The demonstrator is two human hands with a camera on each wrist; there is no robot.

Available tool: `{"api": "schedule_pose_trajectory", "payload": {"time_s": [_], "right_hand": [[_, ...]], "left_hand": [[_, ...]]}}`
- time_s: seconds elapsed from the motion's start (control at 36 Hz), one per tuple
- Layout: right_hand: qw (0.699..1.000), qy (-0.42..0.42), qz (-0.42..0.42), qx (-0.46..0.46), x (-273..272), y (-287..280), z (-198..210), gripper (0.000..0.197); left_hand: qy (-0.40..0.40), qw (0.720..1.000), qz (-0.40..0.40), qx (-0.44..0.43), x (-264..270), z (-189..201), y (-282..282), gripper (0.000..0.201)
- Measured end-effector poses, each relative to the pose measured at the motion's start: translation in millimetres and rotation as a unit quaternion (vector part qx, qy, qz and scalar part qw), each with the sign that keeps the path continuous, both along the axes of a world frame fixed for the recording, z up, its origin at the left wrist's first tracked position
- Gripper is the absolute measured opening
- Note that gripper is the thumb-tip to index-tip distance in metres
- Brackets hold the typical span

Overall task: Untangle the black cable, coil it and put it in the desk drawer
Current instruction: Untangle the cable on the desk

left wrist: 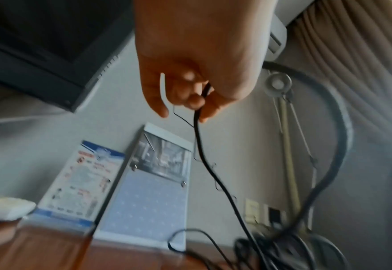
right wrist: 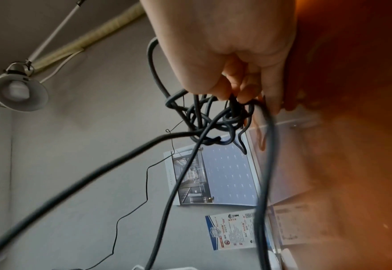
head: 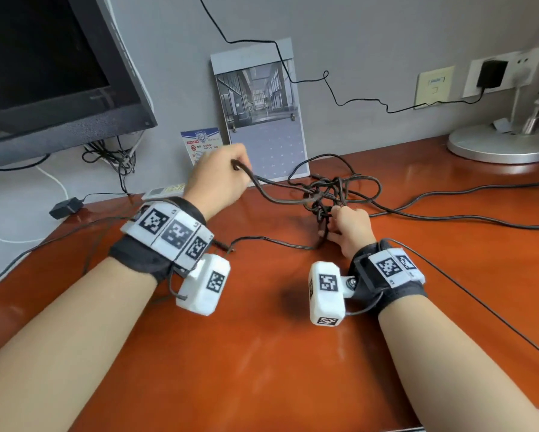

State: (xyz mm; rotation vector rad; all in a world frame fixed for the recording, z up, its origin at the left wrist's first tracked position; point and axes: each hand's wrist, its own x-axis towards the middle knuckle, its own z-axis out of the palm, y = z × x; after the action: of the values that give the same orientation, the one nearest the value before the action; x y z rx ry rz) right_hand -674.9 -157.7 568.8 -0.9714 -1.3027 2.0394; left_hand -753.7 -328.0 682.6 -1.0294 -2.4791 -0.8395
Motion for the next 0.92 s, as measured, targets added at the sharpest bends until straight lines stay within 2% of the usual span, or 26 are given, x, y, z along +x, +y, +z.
{"api": "schedule_pose_trajectory", "payload": {"time_s": [0.06, 0.22, 0.31, 0.39, 0.47, 0.53, 0.58, 0.61, 0.67, 0.72, 0.78, 0.83, 0.89, 0.92], "right_hand": [[1.0, -0.003, -0.01, -0.006, 1, 4, 1, 0.007], [1.0, -0.017, -0.011, 0.018, -2, 4, 0, 0.019], [0.999, -0.021, -0.03, 0.018, -1, 4, -1, 0.02], [0.999, -0.035, -0.026, 0.027, 0, 7, -1, 0.017], [0.998, -0.047, -0.03, 0.032, 1, 7, -1, 0.013], [0.998, -0.05, -0.03, 0.038, 1, 4, 0, 0.01], [0.997, -0.056, -0.031, 0.05, 1, 4, -2, 0.016], [0.997, -0.056, -0.028, 0.051, 0, 4, -3, 0.02], [0.998, -0.047, -0.019, 0.047, 0, 5, -3, 0.025], [0.999, -0.029, -0.012, 0.038, 2, 6, -2, 0.027], [0.999, -0.028, -0.011, 0.035, 1, 8, -2, 0.025], [0.998, -0.036, -0.021, 0.047, 2, 11, -3, 0.019], [0.996, -0.036, -0.052, 0.057, 4, 11, 3, 0.005], [0.992, -0.038, -0.098, 0.071, 4, 13, 5, 0.018]], "left_hand": [[0.033, 0.999, 0.03, 0.024, -4, 17, -14, 0.015], [0.114, 0.989, 0.091, -0.024, -18, 48, -52, 0.023], [0.196, 0.96, 0.184, -0.075, -29, 49, -64, 0.024], [0.227, 0.931, 0.252, -0.138, -46, 44, -79, 0.022], [0.252, 0.903, 0.269, -0.221, -56, 32, -89, 0.013], [0.249, 0.907, 0.258, -0.219, -57, 25, -92, 0.012], [0.221, 0.93, 0.235, -0.177, -59, 16, -93, 0.015], [0.175, 0.949, 0.212, -0.155, -59, 11, -91, 0.016], [0.006, 0.984, 0.142, -0.103, -58, 0, -84, 0.012], [-0.152, 0.984, 0.074, -0.056, -52, -8, -76, 0.012], [-0.244, 0.969, 0.028, 0.002, -45, -13, -70, 0.02], [-0.275, 0.96, -0.001, 0.05, -37, -13, -65, 0.024], [-0.242, 0.968, 0.004, 0.063, -31, -10, -60, 0.021], [-0.207, 0.977, 0.01, 0.055, -28, -8, -55, 0.017]]}}
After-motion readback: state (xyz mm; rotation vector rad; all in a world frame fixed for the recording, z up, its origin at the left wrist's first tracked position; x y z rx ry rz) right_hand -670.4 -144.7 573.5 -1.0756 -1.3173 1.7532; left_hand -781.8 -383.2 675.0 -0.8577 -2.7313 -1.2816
